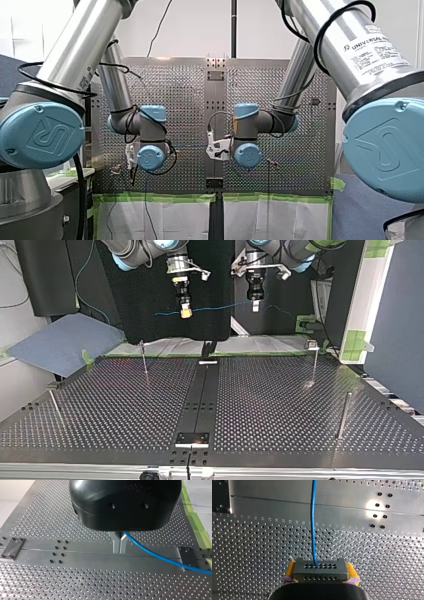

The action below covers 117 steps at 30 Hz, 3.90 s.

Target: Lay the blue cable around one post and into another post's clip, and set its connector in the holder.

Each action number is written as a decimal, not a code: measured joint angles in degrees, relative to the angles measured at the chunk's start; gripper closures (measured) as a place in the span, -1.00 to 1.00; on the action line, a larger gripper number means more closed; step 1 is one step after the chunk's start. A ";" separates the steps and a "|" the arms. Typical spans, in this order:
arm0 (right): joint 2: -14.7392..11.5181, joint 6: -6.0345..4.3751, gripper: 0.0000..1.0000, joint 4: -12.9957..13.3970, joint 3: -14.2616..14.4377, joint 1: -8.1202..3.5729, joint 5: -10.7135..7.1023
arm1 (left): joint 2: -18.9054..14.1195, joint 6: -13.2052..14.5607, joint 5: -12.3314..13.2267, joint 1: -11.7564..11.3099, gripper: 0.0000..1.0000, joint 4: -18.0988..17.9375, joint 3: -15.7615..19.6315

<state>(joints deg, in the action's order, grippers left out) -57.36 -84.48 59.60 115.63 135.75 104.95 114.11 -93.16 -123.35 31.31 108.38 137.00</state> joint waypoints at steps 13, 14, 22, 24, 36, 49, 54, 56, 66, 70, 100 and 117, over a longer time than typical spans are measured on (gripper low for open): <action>0.00 0.00 1.00 0.00 0.00 0.00 0.00 | 0.00 0.00 0.00 0.00 1.00 0.00 0.00; 0.00 0.00 1.00 0.00 0.00 0.00 0.00 | 0.00 0.00 0.00 0.00 1.00 0.00 0.00; 0.00 0.00 1.00 0.00 0.00 0.00 0.00 | 0.00 0.00 0.00 0.00 1.00 0.00 0.00; 0.00 0.00 1.00 0.00 0.00 0.00 0.00 | 0.00 0.00 0.00 0.00 1.00 0.00 0.00; 0.00 0.00 1.00 0.00 0.00 0.00 0.00 | 0.00 0.00 0.00 0.00 1.00 0.00 0.00; 0.00 0.00 1.00 0.00 0.00 0.00 0.00 | 0.00 0.00 0.00 0.00 1.00 0.00 0.00; 0.00 0.00 1.00 0.00 0.00 0.00 0.00 | 0.00 0.00 0.00 0.00 1.00 0.00 0.00; 0.00 0.00 1.00 0.00 0.00 0.00 0.00 | 0.00 0.00 0.00 0.00 1.00 0.00 0.00; 0.66 0.06 1.00 -0.69 -0.33 0.53 -0.30 | -0.01 0.00 0.00 0.06 1.00 0.00 0.00; 2.32 0.08 1.00 -1.25 -0.48 0.88 -0.41 | -0.01 0.00 0.00 0.08 1.00 0.00 0.00; 5.27 0.09 1.00 -1.41 -0.52 0.97 -0.44 | 1.30 0.35 -2.69 5.76 1.00 -3.85 3.29; 4.40 -0.79 1.00 -2.27 -1.41 1.85 0.44 | 2.24 0.34 -2.88 6.48 1.00 -4.95 3.12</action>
<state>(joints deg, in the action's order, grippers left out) -52.96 -85.27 57.33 114.22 137.60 105.39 116.35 -92.82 -126.23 37.79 103.43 140.12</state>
